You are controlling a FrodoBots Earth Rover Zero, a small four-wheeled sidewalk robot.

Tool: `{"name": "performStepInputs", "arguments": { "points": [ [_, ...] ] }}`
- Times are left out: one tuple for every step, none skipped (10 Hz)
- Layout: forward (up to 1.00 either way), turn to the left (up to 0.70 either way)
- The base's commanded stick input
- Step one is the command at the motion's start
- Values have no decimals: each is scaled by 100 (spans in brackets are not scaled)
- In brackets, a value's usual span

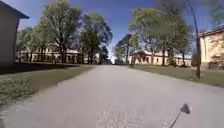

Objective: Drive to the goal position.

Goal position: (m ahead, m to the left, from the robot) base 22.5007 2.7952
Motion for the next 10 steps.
{"name": "performStepInputs", "arguments": {
  "points": [
    [100,0],
    [100,0],
    [100,0],
    [100,0],
    [100,0],
    [100,0],
    [100,0],
    [100,0],
    [100,0],
    [100,0]
  ]
}}
